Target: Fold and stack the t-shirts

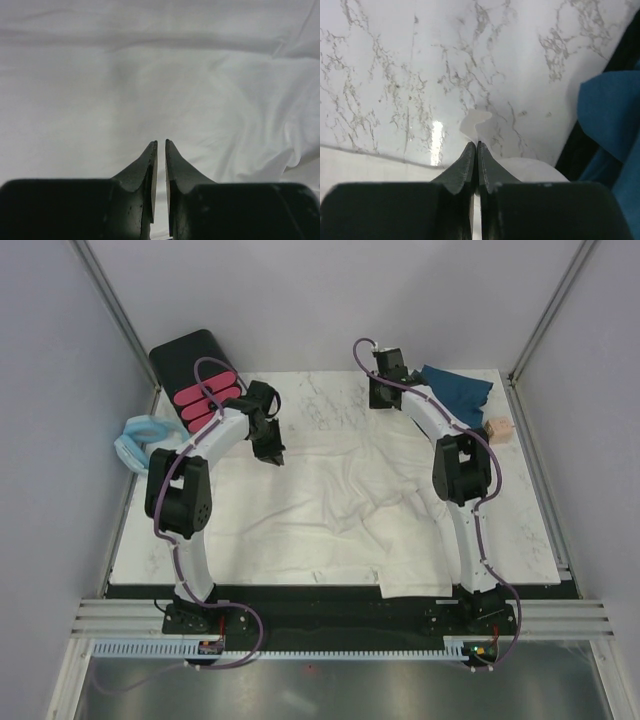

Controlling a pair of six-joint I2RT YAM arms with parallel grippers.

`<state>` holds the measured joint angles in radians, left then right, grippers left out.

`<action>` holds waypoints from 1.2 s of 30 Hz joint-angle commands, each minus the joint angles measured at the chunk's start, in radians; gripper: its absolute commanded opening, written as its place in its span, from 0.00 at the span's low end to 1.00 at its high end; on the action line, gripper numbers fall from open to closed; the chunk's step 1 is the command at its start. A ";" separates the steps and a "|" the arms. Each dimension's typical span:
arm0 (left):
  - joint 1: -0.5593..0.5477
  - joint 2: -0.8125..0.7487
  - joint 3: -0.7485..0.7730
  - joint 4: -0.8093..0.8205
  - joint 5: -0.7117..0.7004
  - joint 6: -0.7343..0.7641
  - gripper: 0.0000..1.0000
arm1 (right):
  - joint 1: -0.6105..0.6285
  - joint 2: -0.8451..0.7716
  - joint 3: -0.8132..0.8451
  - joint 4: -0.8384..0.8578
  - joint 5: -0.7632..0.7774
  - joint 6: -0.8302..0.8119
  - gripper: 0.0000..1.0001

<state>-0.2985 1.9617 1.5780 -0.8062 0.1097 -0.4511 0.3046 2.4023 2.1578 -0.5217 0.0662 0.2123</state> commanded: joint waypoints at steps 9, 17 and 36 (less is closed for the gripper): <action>-0.002 -0.072 -0.055 0.018 0.011 0.045 0.18 | 0.037 0.087 0.134 0.094 -0.065 -0.001 0.28; -0.002 -0.078 -0.072 0.018 0.015 0.049 0.17 | 0.037 0.112 0.154 0.134 -0.055 -0.010 0.50; -0.002 -0.178 -0.150 0.018 -0.013 0.038 0.19 | 0.019 -0.143 -0.052 0.187 0.103 -0.117 0.58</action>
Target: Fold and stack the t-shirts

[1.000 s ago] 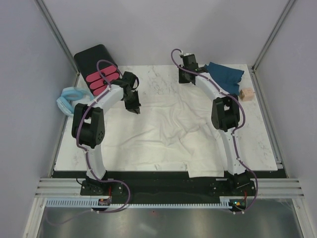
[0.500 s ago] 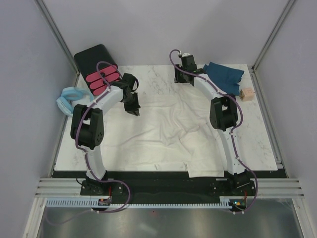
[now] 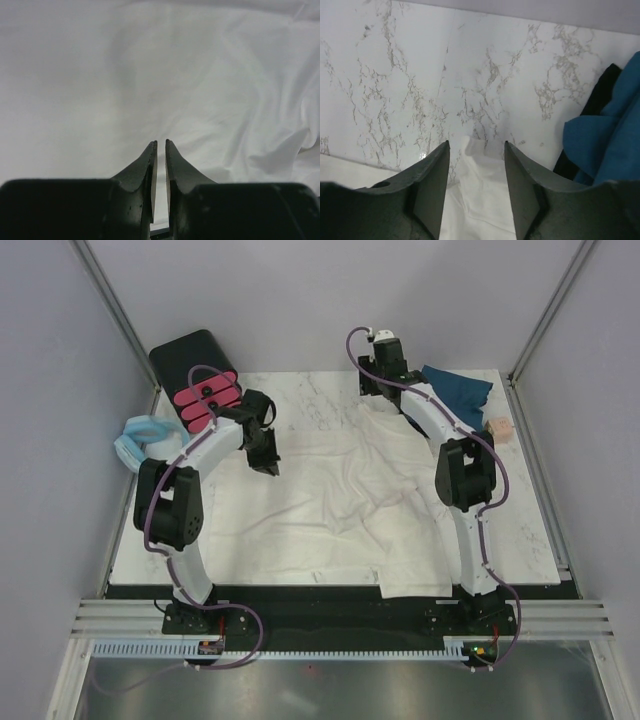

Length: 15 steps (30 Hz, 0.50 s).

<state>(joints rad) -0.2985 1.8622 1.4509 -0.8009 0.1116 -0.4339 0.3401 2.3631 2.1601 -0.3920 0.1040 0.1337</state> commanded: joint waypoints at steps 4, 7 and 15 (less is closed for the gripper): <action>0.004 -0.112 -0.020 0.014 -0.056 0.009 0.19 | -0.042 -0.050 -0.014 0.051 -0.012 -0.042 0.61; 0.004 -0.126 -0.011 0.014 -0.078 -0.002 0.20 | -0.044 -0.002 0.020 0.048 -0.021 -0.043 0.62; 0.004 -0.144 -0.050 0.011 -0.082 0.003 0.20 | -0.047 0.074 0.061 0.047 -0.084 -0.039 0.64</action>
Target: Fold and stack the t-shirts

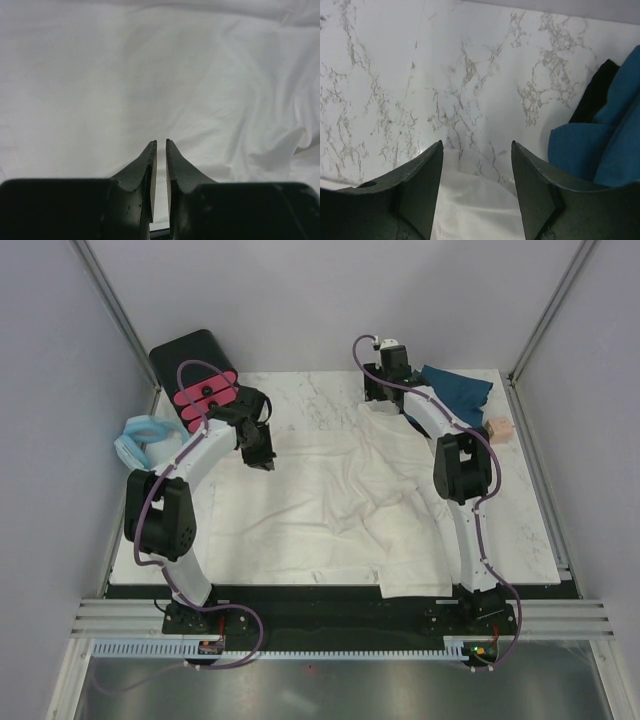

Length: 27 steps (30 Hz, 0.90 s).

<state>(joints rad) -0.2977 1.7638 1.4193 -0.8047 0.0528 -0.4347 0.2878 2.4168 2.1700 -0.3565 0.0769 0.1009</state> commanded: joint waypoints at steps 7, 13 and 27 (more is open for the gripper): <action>0.003 -0.026 -0.039 0.015 -0.011 -0.006 0.19 | 0.004 0.016 0.013 0.010 -0.103 0.011 0.64; 0.003 -0.006 -0.023 0.016 -0.002 -0.004 0.19 | 0.002 -0.005 -0.001 0.007 -0.106 0.013 0.64; 0.003 0.019 -0.008 0.022 0.004 -0.001 0.19 | 0.004 -0.032 -0.052 -0.030 -0.157 0.014 0.63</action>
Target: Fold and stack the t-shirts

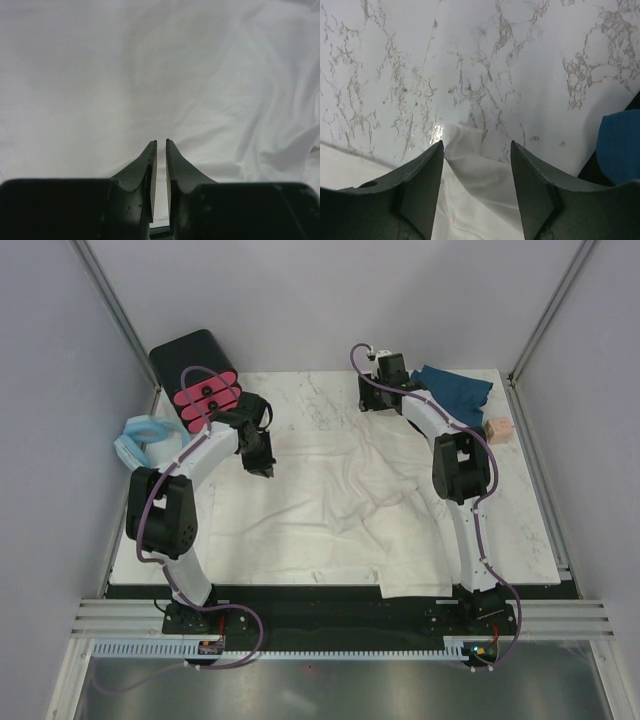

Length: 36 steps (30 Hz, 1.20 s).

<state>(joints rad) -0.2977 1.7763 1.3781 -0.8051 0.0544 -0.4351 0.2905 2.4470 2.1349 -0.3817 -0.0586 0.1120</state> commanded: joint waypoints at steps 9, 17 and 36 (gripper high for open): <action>0.005 -0.005 0.027 0.023 -0.051 -0.004 0.19 | 0.001 -0.068 -0.018 -0.011 0.008 0.006 0.21; 0.091 0.144 0.188 0.009 -0.277 -0.074 0.21 | -0.001 -0.095 -0.030 -0.009 0.029 -0.001 0.00; 0.120 0.431 0.541 -0.006 -0.542 -0.134 0.48 | -0.004 -0.240 -0.196 -0.036 -0.009 0.008 0.00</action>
<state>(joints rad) -0.1959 2.2124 1.8706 -0.8200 -0.3893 -0.5022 0.2897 2.2807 1.9663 -0.4232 -0.0498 0.1188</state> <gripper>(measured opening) 0.476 0.017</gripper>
